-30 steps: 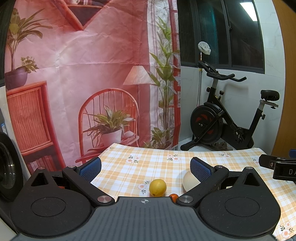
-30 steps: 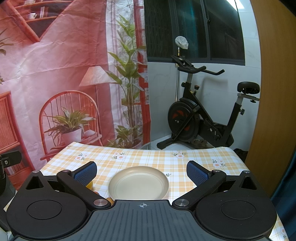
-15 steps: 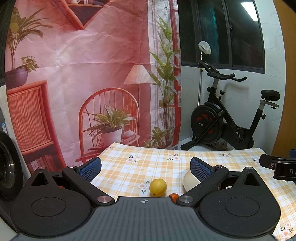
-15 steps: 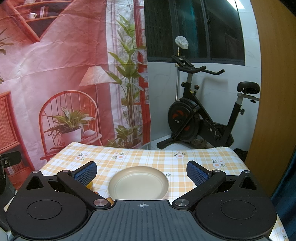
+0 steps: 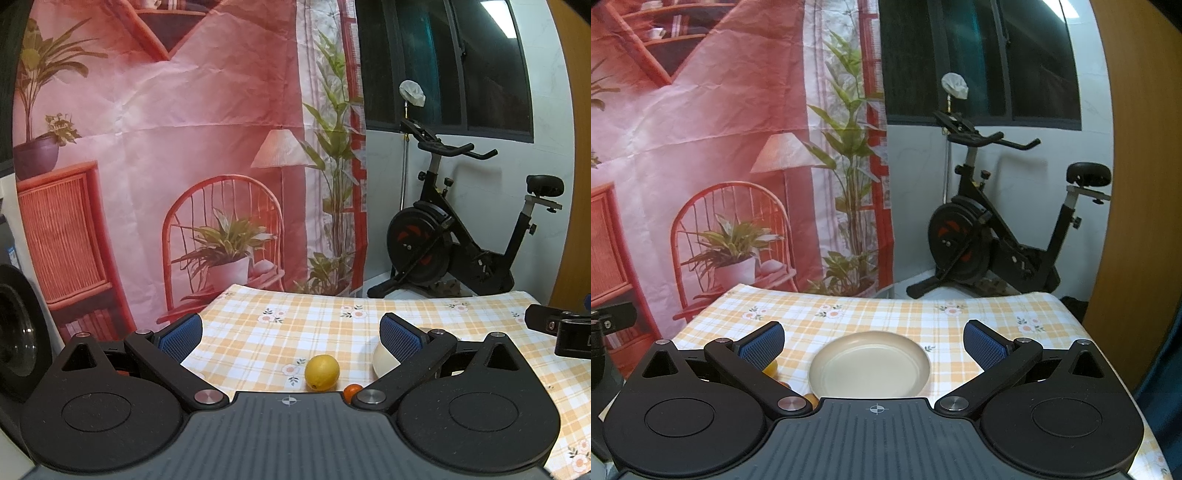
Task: Organize fruits
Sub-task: 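Move both tools forward toward the fruit pile beside the cream plate, then lower the left tool over the yellow grapefruit while the right tool lowers over a tangerine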
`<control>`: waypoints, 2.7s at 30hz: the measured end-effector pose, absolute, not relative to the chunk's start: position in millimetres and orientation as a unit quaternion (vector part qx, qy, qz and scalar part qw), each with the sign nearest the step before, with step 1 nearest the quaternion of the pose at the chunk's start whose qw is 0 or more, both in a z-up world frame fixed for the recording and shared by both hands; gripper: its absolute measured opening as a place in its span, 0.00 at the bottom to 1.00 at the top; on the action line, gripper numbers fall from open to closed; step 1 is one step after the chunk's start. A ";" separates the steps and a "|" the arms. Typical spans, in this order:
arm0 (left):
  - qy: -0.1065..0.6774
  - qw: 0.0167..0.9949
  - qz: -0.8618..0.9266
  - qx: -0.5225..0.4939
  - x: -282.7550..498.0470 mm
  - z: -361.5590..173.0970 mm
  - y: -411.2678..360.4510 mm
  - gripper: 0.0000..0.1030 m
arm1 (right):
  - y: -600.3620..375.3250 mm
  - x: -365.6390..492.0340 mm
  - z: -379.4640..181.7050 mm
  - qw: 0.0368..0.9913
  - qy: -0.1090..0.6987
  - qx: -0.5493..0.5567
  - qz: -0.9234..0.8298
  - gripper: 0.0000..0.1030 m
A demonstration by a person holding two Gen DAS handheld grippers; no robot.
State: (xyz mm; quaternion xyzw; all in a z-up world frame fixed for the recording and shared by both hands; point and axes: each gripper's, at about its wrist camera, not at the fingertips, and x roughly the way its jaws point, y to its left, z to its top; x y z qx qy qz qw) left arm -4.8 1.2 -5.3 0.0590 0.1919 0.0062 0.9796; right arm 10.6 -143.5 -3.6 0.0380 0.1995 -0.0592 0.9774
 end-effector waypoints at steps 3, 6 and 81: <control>0.193 0.979 0.013 0.060 -2.1 -10.6 2.0 1.00 | -144.3 9.6 -10.6 0.980 0.191 0.027 -0.055 1.00; 0.197 0.979 0.016 0.050 3.3 -16.1 5.9 1.00 | -146.0 9.1 -24.0 0.983 0.178 0.015 -0.047 1.00; 0.349 0.919 -0.182 -0.010 52.6 -142.2 -22.1 0.54 | -129.0 34.0 -178.5 0.925 0.340 -0.016 0.172 0.68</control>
